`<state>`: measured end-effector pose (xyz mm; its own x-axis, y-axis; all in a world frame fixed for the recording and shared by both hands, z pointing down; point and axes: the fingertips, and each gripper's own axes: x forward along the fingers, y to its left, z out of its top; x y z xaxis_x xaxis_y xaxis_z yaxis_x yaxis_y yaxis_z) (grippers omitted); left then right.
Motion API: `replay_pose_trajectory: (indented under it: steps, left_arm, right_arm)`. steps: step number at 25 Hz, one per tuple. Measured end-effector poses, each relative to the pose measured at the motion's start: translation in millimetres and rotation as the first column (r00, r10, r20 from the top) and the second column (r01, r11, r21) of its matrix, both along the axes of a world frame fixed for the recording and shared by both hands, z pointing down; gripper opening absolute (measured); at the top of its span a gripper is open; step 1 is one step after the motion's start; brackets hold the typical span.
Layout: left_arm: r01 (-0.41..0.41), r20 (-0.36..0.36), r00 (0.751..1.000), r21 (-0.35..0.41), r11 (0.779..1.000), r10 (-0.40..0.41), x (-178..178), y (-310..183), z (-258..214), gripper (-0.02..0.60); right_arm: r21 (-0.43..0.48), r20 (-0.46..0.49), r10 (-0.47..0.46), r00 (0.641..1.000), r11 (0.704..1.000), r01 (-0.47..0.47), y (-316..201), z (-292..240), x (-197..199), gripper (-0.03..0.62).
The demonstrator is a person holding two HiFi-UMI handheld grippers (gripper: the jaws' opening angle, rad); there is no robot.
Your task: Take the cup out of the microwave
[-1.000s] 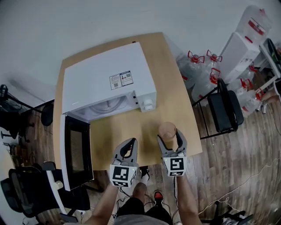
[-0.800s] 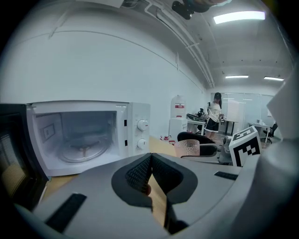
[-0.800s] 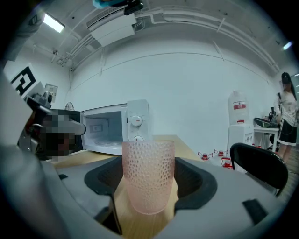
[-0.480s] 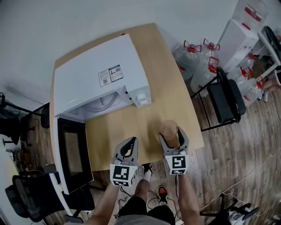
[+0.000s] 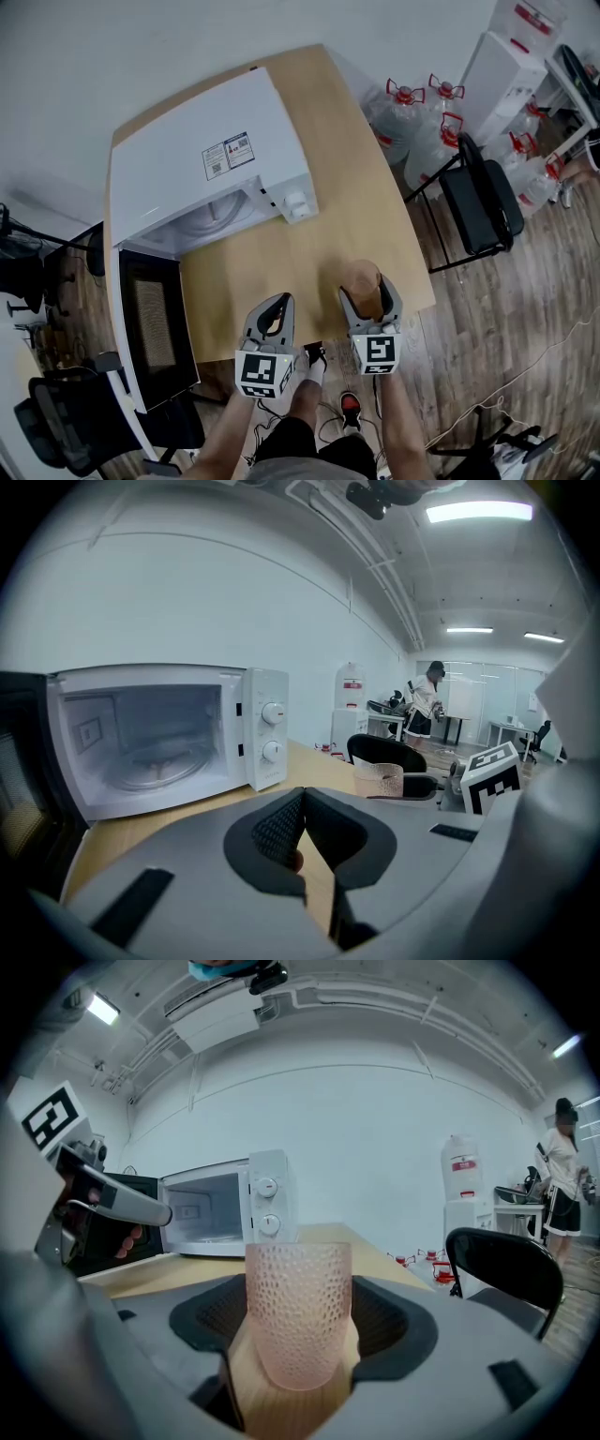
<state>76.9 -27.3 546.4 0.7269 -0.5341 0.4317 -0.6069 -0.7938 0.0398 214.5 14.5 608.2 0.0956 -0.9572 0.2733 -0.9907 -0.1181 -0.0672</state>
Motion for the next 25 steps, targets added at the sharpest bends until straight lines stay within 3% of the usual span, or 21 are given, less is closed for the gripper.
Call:
replay_pose_trajectory:
  steps: [16, 21, 25]
  left_arm:
    - [-0.012, 0.004, 1.000, 0.001, 1.000, 0.012, -2, 8, 0, 0.021]
    - [-0.007, -0.006, 1.000, 0.017, 1.000, 0.007, -4, 8, -10, 0.021]
    - [0.004, -0.026, 1.000, 0.038, 0.999, -0.003, -6, 10, -28, 0.021]
  right_arm:
    - [-0.021, 0.017, 0.010, 1.000, 1.000, -0.009, 10, 7, -6, 0.353]
    - [-0.027, 0.004, 0.005, 1.000, 1.000, -0.005, 16, -6, -4, 0.353]
    - [0.025, -0.015, 0.000, 1.000, 1.000, 0.000, 19, -34, -2, 0.353]
